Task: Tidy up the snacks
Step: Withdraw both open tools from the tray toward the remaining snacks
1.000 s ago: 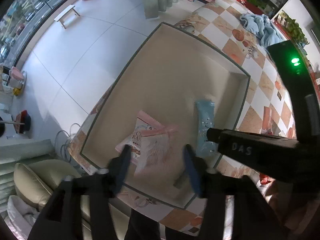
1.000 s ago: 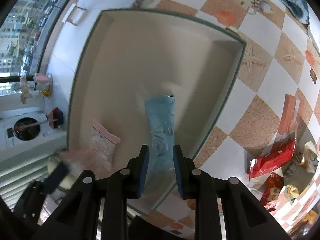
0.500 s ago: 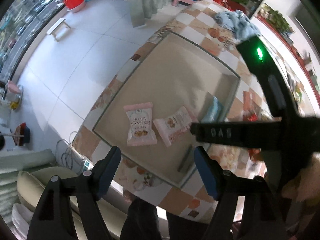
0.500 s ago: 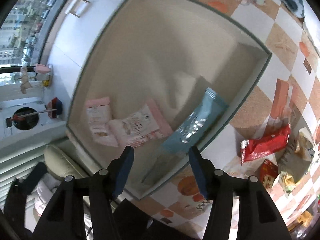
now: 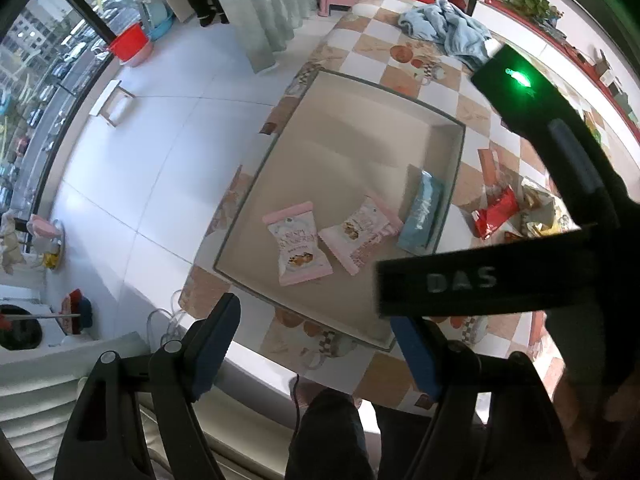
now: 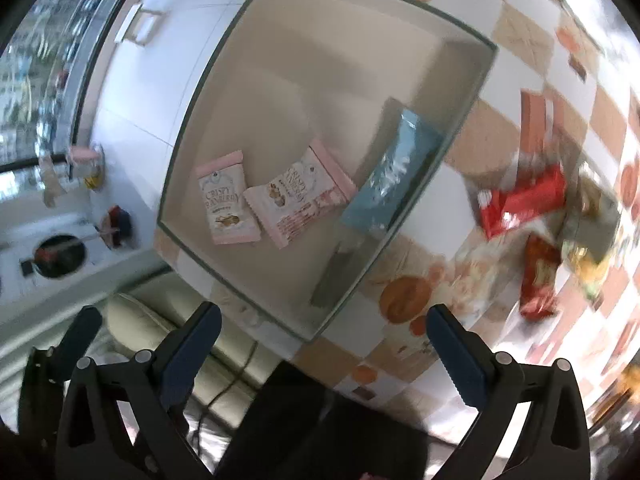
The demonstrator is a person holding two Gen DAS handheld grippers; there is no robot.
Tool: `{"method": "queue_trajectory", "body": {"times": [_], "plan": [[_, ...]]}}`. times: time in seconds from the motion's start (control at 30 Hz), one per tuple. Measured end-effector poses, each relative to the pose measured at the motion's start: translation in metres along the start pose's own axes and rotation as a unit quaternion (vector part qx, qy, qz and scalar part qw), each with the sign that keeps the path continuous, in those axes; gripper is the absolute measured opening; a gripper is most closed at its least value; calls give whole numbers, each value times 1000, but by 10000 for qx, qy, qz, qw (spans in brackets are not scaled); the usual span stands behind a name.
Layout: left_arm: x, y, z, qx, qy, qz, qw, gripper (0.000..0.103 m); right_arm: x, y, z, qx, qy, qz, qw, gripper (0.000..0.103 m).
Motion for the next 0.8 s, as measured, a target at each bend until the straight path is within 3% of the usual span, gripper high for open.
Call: {"method": "queue_trajectory", "body": {"times": [0.23, 0.43, 0.8], "plan": [[3, 7, -5, -102, 54, 71, 9999, 80, -24, -1, -7, -21, -115, 577, 9983, 103], [4, 11, -7, -139, 93, 80, 9998, 80, -39, -13, -2, 248, -39, 1155, 9930, 103], [6, 12, -11, -173, 133, 60, 9997, 80, -52, -20, -1, 372, -10, 1531, 9875, 103]]}}
Point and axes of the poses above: each gripper's, at about its wrist camera, not at the fingertips, and z roughly the way its jaws point, x to its left, y to its top, the point moved 10 cm from there along z, roughly the way its jaws point, and after that the axes turned 14 degrees about -x, right-handed, at the moved point
